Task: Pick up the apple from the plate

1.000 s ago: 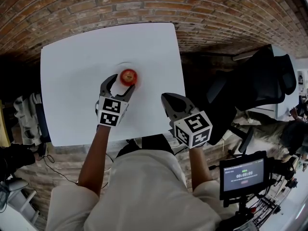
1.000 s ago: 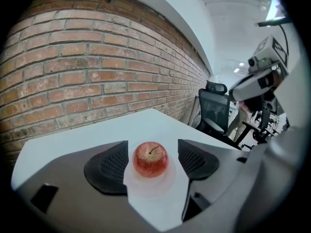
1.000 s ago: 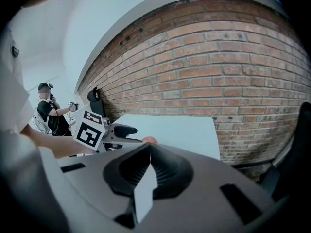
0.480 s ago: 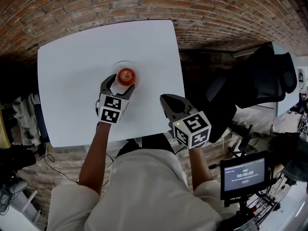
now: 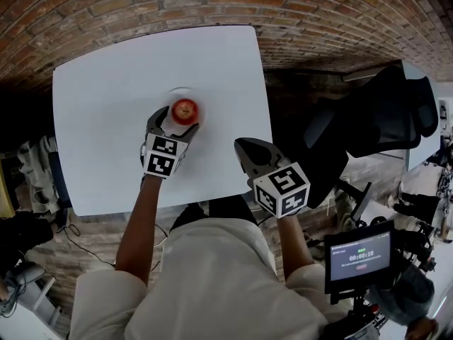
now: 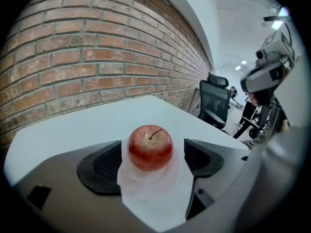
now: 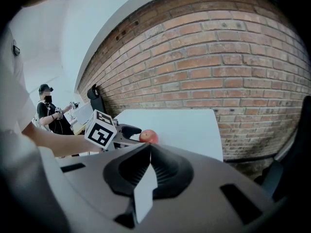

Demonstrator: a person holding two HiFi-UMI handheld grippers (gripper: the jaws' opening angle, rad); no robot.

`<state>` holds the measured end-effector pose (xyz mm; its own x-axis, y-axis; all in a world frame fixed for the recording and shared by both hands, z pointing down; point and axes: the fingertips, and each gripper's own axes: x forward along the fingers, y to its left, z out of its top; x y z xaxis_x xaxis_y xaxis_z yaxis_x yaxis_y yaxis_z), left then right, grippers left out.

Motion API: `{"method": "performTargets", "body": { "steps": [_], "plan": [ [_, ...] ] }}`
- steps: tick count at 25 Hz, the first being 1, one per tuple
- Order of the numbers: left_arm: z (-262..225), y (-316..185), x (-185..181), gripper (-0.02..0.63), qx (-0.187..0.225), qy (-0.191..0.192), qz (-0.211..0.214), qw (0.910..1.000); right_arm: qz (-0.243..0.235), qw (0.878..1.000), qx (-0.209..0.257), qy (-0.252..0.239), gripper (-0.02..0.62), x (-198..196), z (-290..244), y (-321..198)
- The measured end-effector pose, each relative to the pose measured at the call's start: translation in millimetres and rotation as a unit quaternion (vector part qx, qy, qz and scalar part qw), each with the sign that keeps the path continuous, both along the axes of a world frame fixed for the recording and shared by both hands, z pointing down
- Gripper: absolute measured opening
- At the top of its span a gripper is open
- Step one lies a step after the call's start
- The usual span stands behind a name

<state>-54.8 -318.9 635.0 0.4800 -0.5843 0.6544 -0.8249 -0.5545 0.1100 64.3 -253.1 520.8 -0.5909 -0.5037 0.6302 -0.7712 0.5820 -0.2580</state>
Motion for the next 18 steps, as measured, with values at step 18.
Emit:
{"method": "performTargets", "body": {
  "steps": [18],
  "plan": [
    [23, -2, -1, 0.391, -0.011, -0.018, 0.009, 0.9997, 0.003, 1.0, -0.008, 0.006, 0.005, -1, 6, -2]
  ]
}}
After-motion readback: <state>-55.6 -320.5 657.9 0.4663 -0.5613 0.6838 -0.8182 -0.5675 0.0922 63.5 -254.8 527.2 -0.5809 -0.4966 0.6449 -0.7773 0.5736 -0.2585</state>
